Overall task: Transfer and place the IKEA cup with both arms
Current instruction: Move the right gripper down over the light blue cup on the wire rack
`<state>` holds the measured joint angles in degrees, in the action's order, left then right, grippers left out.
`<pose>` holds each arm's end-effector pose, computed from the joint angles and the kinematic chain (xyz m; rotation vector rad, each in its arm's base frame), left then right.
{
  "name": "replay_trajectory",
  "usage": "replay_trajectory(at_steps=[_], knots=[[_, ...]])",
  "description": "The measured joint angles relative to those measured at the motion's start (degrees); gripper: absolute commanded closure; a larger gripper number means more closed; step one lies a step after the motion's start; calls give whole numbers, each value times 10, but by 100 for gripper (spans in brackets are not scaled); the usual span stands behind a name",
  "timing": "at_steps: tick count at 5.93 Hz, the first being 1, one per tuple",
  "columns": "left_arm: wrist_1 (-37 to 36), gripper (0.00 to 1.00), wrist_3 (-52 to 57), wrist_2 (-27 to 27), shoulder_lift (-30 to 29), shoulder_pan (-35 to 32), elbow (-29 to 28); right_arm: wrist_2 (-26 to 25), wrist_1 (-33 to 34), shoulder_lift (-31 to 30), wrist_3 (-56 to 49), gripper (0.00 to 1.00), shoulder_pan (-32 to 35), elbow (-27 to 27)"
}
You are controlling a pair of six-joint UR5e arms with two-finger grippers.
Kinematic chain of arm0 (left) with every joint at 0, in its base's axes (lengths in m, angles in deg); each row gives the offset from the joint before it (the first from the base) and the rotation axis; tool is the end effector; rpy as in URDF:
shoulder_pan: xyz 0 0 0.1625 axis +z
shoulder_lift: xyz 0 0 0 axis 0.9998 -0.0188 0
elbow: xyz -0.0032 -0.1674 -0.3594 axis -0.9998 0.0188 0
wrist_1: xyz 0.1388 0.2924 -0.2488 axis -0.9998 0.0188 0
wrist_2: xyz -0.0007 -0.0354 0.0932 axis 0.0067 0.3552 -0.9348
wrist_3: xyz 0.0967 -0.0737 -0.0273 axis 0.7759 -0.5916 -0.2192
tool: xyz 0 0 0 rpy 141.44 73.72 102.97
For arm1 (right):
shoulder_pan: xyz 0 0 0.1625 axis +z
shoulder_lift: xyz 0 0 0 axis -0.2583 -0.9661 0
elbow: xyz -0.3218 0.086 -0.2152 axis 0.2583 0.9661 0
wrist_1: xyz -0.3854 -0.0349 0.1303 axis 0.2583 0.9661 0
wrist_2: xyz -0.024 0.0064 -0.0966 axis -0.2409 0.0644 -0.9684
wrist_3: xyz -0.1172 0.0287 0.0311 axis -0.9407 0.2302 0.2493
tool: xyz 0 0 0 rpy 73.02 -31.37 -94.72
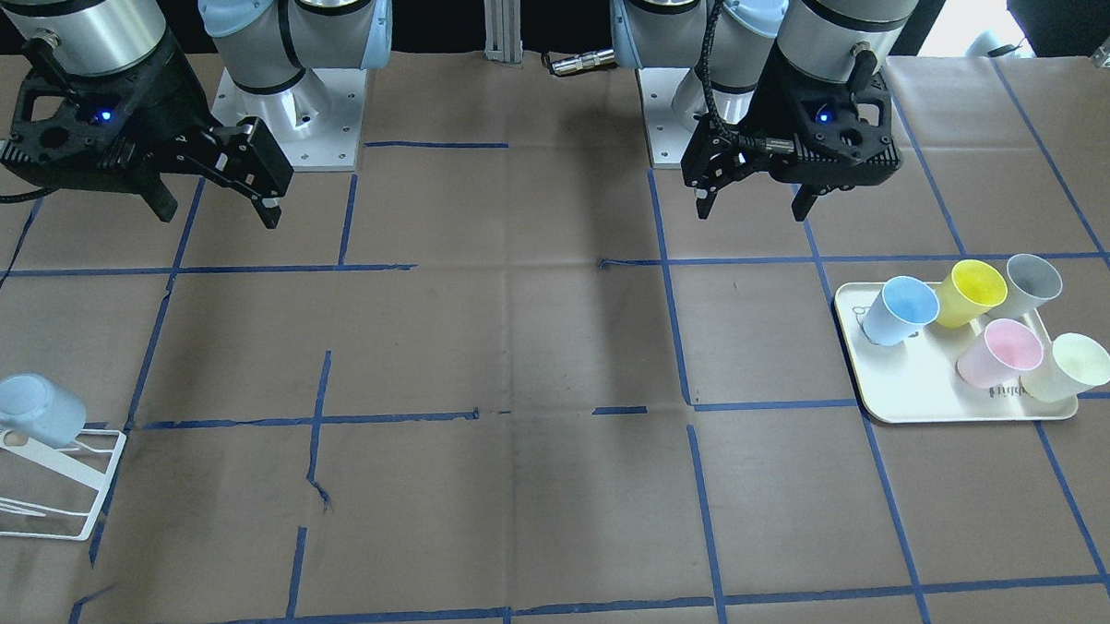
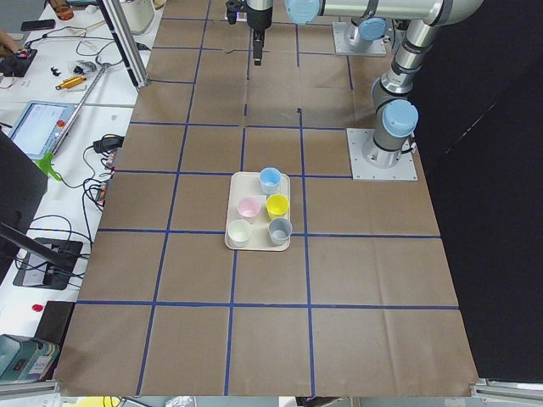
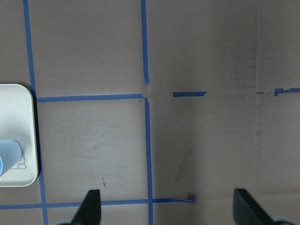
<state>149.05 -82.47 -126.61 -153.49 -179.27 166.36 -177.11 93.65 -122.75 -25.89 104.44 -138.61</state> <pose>-0.1393 -0.4783 0.4377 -0.0426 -3.1150 0.0522 0.1325 -0.4916 0.4645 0.2013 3.1026 -0.0578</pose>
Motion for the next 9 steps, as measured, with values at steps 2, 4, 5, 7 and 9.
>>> replay_trajectory(at_steps=[2, 4, 5, 7, 9], knots=[[0, 2, 0, 1, 1, 0, 0, -12, 1, 0, 0, 0, -1, -1], [-2, 2, 1, 1, 0, -2, 0, -14, 2, -2, -3, 0, -1, -3], [-3, 2, 2, 1, 0, -3, -1, -16, 7, -3, -23, 0, -10, -2], [-5, 2, 3, 1, -1, -4, -1, -23, 13, 2, -129, 0, -109, 4], [-4, 2, 2, 2, 0, -2, 0, -26, 63, 51, -276, 0, -195, 10]])
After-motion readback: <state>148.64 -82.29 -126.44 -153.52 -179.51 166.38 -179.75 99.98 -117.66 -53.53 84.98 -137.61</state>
